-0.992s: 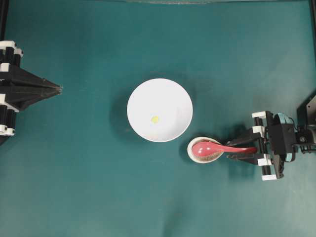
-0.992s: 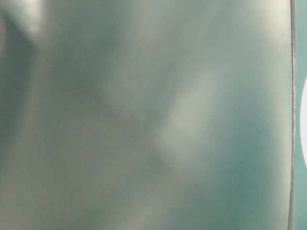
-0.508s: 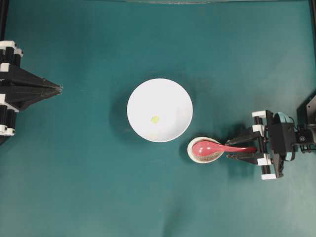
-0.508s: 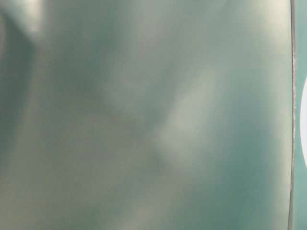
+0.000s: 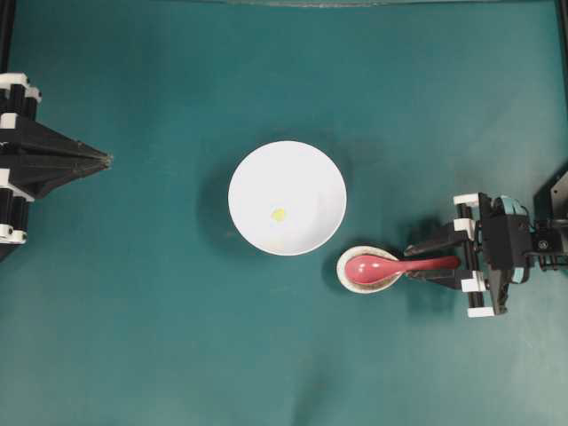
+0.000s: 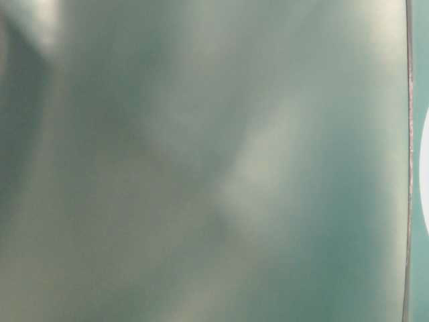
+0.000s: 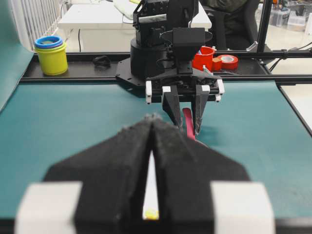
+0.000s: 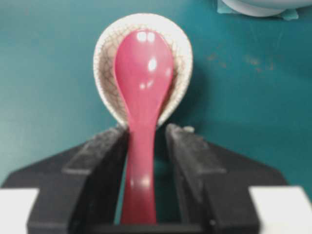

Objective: Scoop the yellow hexagonal prism block from the bowl with a spoon using the right arm.
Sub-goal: 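Lift the red spoon out of the spoon rest with the right gripper, then move the spoon over the white bowl and lower it inside, then push the spoon bowl under the yellow block inside the bowl, then raise the spoon carrying the yellow block up and right, then hold the spoon with the yellow block steady above the bowl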

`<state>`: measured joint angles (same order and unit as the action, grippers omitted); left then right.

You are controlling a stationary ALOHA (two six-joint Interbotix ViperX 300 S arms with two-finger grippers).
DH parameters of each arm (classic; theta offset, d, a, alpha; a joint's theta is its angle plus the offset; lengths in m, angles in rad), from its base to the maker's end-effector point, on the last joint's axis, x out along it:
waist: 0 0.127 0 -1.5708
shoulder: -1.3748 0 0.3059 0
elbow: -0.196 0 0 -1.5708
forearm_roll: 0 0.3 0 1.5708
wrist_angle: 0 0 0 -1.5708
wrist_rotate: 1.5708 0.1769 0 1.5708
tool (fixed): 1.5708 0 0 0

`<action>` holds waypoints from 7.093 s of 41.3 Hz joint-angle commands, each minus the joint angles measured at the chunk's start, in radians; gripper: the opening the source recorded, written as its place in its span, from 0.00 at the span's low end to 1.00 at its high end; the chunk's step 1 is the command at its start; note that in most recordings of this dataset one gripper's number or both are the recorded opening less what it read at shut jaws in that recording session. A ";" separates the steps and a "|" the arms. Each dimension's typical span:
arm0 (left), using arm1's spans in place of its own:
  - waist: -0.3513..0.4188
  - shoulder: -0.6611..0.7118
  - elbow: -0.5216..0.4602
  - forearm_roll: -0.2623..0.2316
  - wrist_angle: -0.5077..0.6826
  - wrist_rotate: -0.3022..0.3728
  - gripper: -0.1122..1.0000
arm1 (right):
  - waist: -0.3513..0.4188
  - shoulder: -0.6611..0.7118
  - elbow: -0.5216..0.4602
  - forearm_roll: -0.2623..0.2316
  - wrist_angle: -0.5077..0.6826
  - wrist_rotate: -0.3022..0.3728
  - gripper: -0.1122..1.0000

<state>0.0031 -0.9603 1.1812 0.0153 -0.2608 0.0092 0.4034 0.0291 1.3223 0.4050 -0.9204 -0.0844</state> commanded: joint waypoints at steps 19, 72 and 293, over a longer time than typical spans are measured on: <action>0.000 0.009 -0.012 0.003 -0.009 0.000 0.10 | 0.000 -0.021 -0.008 0.000 -0.002 -0.002 0.45; 0.000 0.008 -0.014 0.003 0.029 0.002 0.10 | -0.330 -0.489 -0.376 -0.003 1.011 -0.052 0.32; 0.000 0.000 -0.025 0.003 0.054 -0.011 0.10 | -0.499 -0.382 -0.604 -0.110 1.029 0.078 0.32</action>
<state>0.0031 -0.9649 1.1812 0.0153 -0.2040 0.0000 -0.1012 -0.3344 0.7286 0.2930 0.1227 -0.0077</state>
